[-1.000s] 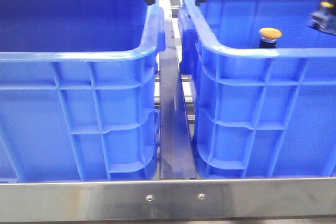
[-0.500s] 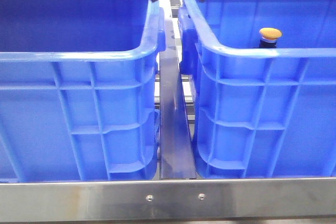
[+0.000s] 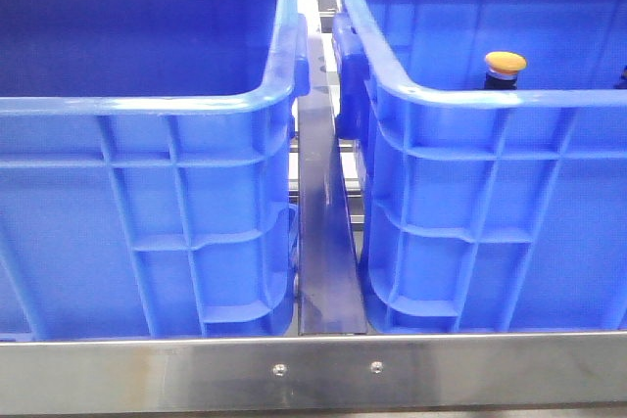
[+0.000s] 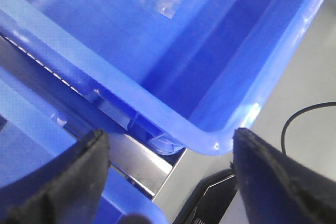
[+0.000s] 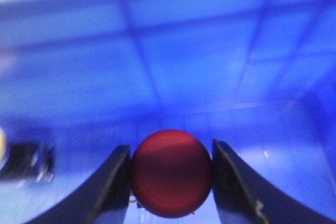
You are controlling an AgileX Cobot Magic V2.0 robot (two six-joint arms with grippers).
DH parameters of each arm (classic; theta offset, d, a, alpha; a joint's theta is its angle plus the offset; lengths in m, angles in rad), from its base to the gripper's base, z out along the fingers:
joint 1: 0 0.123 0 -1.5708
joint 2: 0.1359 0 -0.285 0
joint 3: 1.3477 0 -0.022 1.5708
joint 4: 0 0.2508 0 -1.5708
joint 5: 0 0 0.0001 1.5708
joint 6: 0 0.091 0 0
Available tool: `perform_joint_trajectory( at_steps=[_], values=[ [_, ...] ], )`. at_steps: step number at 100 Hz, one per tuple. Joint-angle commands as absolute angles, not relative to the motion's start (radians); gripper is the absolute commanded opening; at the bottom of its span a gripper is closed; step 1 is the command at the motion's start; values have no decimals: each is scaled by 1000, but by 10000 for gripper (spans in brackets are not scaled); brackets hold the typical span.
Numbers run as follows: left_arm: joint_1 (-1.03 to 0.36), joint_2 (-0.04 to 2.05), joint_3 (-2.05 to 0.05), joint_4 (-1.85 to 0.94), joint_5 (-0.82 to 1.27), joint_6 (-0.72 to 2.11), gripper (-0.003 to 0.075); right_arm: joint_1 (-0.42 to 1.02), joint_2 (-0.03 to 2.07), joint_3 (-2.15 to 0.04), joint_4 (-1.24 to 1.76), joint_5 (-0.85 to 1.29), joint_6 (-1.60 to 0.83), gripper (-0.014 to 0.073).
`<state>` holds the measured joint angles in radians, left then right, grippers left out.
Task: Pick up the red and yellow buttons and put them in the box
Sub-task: 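Carry the red button with the right gripper into the other bin, then set the red button down beside the yellow one and open the right gripper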
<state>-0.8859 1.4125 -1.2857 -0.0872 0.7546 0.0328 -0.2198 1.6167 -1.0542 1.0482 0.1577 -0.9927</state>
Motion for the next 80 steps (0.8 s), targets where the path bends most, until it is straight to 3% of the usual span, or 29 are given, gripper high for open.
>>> perform_joint_trajectory(
  at_steps=[1,36,43,60,80],
  values=[
    [-894,1377,-1312,-105,691,29,473,-211,1622,-1125,1070,123,-1009,267],
    [-894,1377,-1312,-105,691,29,473,-187,1718,-1176,1070,125,-1009,272],
    [-894,1377,-1312,-105,691,29,473,-187,1718,-1176,1070,125,-1009,323],
    [-894,1377,-1312,-105,691,29,473,-187,1709,-1176,1070,125,-1009,582],
    [-894,1377,-1312,-105,691,29,473,-187,1702,-1176,1070,141,-1009,613]
  ],
)
